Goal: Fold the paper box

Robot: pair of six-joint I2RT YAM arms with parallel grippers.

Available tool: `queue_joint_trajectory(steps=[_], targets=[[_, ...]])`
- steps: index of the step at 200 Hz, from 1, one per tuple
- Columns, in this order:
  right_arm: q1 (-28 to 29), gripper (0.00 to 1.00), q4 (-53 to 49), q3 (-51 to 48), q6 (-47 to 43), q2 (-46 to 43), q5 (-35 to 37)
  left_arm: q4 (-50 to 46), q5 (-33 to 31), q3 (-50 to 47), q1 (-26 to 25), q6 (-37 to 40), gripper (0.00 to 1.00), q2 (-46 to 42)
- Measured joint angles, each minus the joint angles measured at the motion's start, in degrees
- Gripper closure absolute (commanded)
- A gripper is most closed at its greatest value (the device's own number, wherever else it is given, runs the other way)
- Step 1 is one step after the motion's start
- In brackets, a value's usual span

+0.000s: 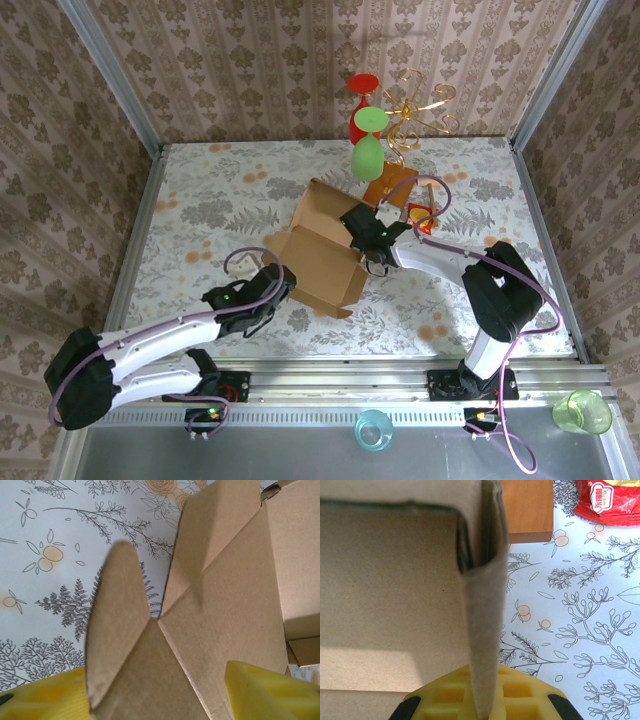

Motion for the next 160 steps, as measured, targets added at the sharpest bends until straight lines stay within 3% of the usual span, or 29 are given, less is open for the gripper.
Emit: queue_joint_trajectory(steps=[55,80,104,127,160], targets=[[0.8,1.00,-0.1,-1.0,2.3,-0.2,-0.2,1.3,-0.7,1.1,0.0,-2.1,0.68,1.2],[1.2,1.00,-0.2,-1.1,3.3,-0.3,-0.2,0.9,-1.0,1.1,0.0,-3.0,0.75,1.8],[1.5,1.00,-0.2,-1.2,4.0,-0.4,-0.2,-0.3,-1.3,2.0,0.0,-3.3,0.74,1.9],[1.6,1.00,-0.3,-1.2,4.9,-0.4,-0.2,-1.4,-1.5,2.8,0.0,-3.5,0.58,1.9],[1.7,1.00,-0.7,-1.2,5.5,-0.4,-0.2,-3.0,-1.3,2.8,-0.7,-4.0,0.56,0.7]])
